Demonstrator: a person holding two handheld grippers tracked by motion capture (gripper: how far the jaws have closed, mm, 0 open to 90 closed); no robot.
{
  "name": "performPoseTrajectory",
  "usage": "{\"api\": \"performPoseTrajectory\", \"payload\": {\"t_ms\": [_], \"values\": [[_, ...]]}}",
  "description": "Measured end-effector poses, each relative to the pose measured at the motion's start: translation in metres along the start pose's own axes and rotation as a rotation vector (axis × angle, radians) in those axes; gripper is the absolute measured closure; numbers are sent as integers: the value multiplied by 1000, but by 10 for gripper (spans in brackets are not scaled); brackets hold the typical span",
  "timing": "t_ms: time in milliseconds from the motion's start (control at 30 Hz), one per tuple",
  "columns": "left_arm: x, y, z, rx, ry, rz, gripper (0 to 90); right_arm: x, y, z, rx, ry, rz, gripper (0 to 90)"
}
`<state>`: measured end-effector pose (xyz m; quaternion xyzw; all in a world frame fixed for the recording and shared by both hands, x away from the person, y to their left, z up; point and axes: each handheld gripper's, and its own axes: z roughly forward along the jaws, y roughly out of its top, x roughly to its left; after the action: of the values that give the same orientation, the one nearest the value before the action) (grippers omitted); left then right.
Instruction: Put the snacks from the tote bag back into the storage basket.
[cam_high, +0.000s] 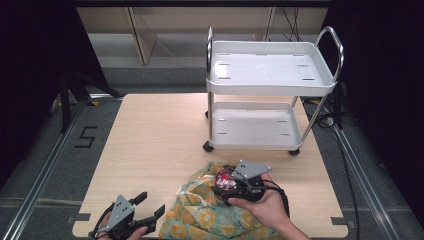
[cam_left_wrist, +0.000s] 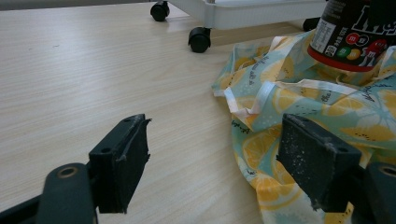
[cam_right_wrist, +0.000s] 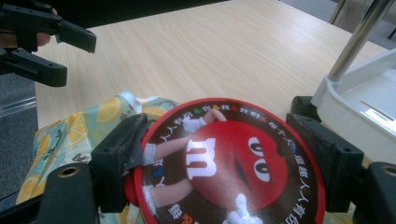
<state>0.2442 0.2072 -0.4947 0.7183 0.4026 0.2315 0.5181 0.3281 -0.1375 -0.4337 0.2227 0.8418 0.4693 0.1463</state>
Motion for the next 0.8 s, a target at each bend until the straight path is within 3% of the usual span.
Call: {"api": "performPoseTrajectory", "payload": {"t_ms": [167, 200, 400, 467, 800], "values": [[0, 0, 0, 2, 1, 1, 238, -1, 2, -2, -7, -11, 21, 248], [0, 0, 0, 3, -1, 5, 238, -3, 2, -2, -8, -6, 0, 248], [-1, 0, -1, 0, 4, -9, 238, -5, 6, -6, -14, -18, 7, 248], [0, 0, 0, -10, -6, 5, 238, -7, 7, -7, -19, -18, -6, 249], [0, 0, 0, -6, -3, -4, 238, -9, 11, -9, -29, -22, 13, 248]]}}
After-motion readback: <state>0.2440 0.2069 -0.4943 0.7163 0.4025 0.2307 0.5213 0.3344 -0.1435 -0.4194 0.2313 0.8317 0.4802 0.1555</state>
